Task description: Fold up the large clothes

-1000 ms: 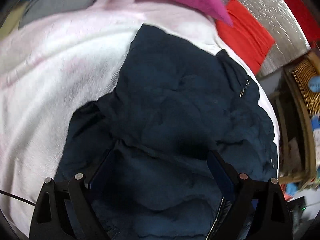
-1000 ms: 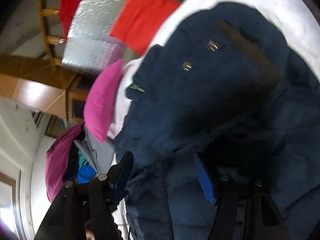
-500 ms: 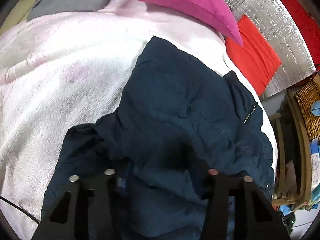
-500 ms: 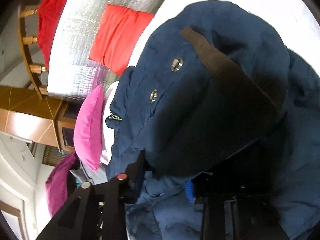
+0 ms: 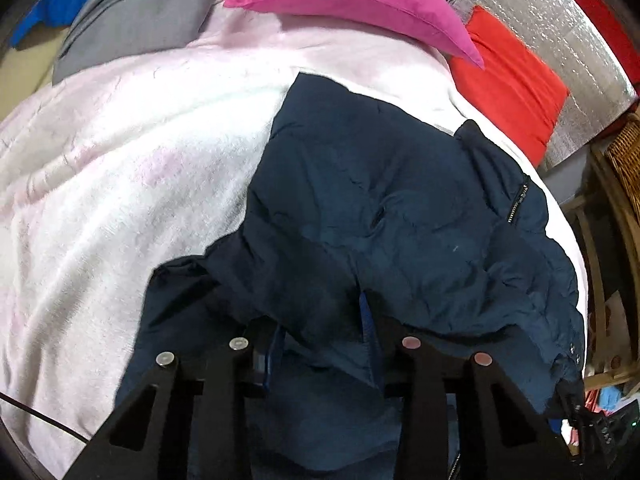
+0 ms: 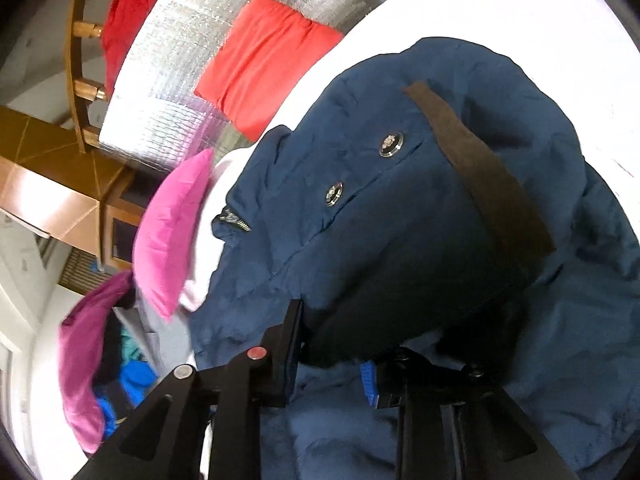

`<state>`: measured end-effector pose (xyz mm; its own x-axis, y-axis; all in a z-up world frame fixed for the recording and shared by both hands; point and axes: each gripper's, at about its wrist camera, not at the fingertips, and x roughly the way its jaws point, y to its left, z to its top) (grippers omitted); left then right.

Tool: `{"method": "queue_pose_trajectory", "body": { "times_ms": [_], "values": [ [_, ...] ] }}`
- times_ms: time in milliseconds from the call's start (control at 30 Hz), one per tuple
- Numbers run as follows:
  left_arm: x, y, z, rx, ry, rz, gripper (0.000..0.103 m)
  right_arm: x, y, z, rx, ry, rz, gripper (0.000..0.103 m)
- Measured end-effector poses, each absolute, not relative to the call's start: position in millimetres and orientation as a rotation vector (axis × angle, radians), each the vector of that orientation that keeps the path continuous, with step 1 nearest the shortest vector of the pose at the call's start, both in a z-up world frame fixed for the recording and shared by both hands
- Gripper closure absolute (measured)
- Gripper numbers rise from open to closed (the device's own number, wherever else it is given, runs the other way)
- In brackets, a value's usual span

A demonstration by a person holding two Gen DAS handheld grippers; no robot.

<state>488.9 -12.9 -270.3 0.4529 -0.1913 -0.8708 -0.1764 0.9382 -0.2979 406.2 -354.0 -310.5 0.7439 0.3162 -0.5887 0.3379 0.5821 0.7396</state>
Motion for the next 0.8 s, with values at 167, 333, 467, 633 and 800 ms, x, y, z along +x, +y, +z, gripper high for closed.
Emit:
{"method": "queue_pose_trajectory", "body": {
  "times_ms": [167,333,467,633,800],
  "values": [
    [484,-12,-252,-0.285,1.06,0.029,0.052,376,-374,-299,0.952,0.779,0.018,0.073],
    [471,-7,-227,-0.141,0.941,0.139,0.044,334,-396,-273,0.845,0.704,-0.085,0.032],
    [472,4,-223,-0.11,0.923,0.187,0.034,328,-418,-256,0.756,0.674,-0.23,0.032],
    [491,11,-256,-0.13,1.053,0.23,0.034,364,-430,-283,0.726,0.798,-0.268,0.032],
    [494,7,-266,-0.11,1.081,0.219,0.034,384,-421,-300,0.652,0.841,-0.294,0.05]
  ]
}}
